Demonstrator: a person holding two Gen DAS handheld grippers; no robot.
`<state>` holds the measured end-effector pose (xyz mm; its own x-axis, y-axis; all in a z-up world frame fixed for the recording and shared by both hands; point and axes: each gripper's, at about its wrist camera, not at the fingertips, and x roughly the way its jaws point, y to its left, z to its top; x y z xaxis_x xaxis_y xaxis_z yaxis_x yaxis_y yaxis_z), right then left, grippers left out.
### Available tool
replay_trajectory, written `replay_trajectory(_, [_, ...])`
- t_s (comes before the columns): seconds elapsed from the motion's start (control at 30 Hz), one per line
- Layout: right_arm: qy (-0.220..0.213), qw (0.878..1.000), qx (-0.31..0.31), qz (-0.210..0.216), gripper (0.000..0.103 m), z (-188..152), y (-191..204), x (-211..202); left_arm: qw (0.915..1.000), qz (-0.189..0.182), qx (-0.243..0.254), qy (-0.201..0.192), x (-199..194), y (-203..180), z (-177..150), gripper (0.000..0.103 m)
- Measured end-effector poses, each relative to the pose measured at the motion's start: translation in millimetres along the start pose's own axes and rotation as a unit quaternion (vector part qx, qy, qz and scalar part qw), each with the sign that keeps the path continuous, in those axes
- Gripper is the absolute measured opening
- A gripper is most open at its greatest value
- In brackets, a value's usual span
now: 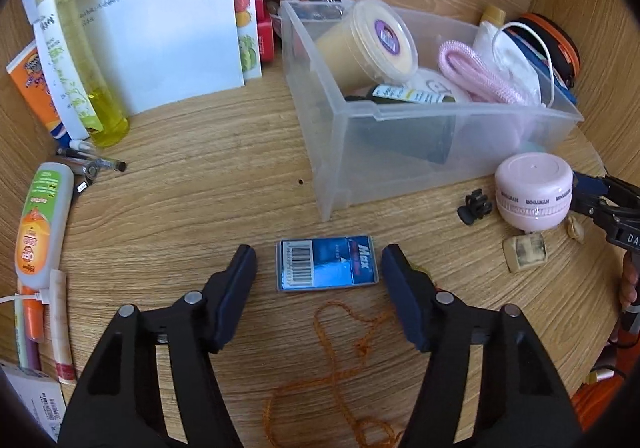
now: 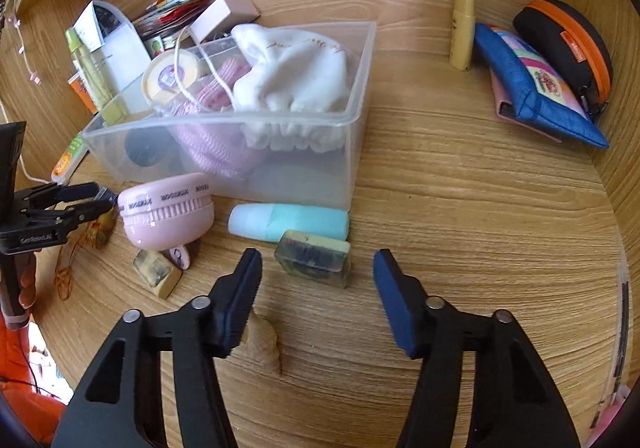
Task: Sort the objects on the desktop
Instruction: 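Move the left tool to the blue Max box while the right tool approaches the clear square block, then close the left tool on the blue Max box while the right tool grasps the clear square block, then carry the blue box with the left tool while the right tool carries the clear block to the bin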
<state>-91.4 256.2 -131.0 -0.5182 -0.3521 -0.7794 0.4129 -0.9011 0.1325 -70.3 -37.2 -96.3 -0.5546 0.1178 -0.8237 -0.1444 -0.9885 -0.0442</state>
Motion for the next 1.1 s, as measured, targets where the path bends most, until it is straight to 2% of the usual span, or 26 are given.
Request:
replay_trajectory(0.1, [-0.002, 1.000, -0.009, -0.001, 0.049, -1, 3, 1, 1.0000, 0.006, 0.000, -0.006, 0, 0, -2, 0.058])
replay_trajectory(0.2, [-0.006, 1.000, -0.022, -0.001, 0.039, -1, 5, 5, 0.9998, 0.013, -0.002, -0.012, -2, 0, -4, 0.047])
replay_trajectory(0.27, [-0.006, 1.000, -0.026, 0.001, 0.034, -1, 5, 6, 0.9999, 0.004, -0.001, -0.017, -4, 0, -6, 0.047])
replay_trajectory(0.57, [-0.025, 1.000, -0.015, 0.009, 0.034, -1, -1, -4, 0.9987, 0.002, -0.031, -0.040, -15, 13, -7, 0.046])
replay_trajectory(0.83, [-0.065, 0.998, -0.009, 0.007, 0.034, 4, -4, -41, 0.9958, 0.022, -0.045, -0.077, -53, 18, -17, 0.046])
replay_trajectory(1.1, [-0.100, 0.995, -0.015, 0.004, 0.034, 17, -3, -63, 0.9917, 0.029, -0.042, -0.118, -72, 19, -2, 0.047])
